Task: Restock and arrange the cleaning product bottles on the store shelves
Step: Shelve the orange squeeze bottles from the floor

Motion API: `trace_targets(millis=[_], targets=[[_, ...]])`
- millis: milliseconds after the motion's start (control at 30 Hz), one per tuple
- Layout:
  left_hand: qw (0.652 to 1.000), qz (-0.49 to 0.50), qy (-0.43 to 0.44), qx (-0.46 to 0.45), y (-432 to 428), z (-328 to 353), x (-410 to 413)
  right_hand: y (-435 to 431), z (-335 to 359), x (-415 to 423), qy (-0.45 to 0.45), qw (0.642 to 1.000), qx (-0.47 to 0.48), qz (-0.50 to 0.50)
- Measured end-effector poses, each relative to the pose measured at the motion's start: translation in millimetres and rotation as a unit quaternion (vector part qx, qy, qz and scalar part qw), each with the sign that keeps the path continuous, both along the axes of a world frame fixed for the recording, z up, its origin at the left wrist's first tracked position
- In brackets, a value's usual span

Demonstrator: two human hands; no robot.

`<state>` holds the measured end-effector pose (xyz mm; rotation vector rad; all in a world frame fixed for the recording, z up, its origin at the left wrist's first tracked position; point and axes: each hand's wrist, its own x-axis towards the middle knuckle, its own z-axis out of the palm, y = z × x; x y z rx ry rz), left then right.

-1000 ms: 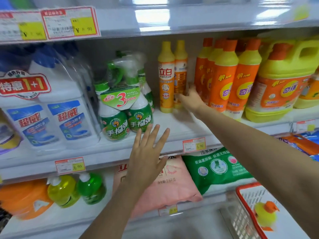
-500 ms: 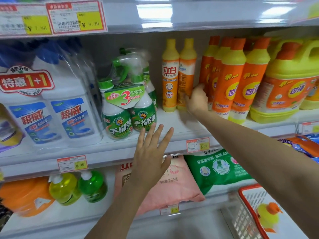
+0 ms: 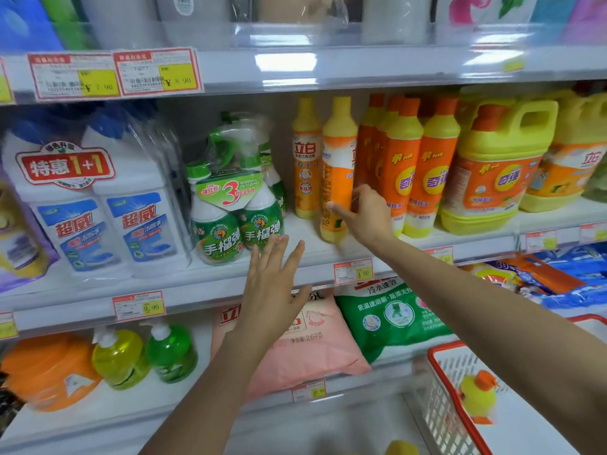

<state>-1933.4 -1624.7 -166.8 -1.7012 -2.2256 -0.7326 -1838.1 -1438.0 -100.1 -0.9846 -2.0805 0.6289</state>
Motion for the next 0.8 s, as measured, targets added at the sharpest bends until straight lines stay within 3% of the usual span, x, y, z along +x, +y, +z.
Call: trace_targets(millis=[200,333,400,533,633,700,800], targets=[[0.960,-0.021,-0.245,0.135,5,39,44,-41,15,46,0.103,0.993,-0.012,0.057],[0.922,0.019,-0.349,0.165,5,57,78,-68,11,74,0.063,0.995,-0.009,0.070],[0.905,0.015,-0.399,0.148,1,53,86,-72,4,89,0.069,0.988,-0.074,0.117],[0.810,-0.082,-0.572,0.101,-13,34,90,-61,1,118,0.159,0.909,-0.304,0.236],[0.740,-0.151,-0.655,0.037,-22,23,96,-59,-5,131,0.161,0.858,-0.385,0.299],[0.749,-0.169,-0.641,0.010,-26,26,102,-60,-8,136,0.153,0.871,-0.374,0.280],[0.798,-0.124,-0.589,0.023,-22,30,108,-63,-16,138,0.152,0.912,-0.332,0.189]])
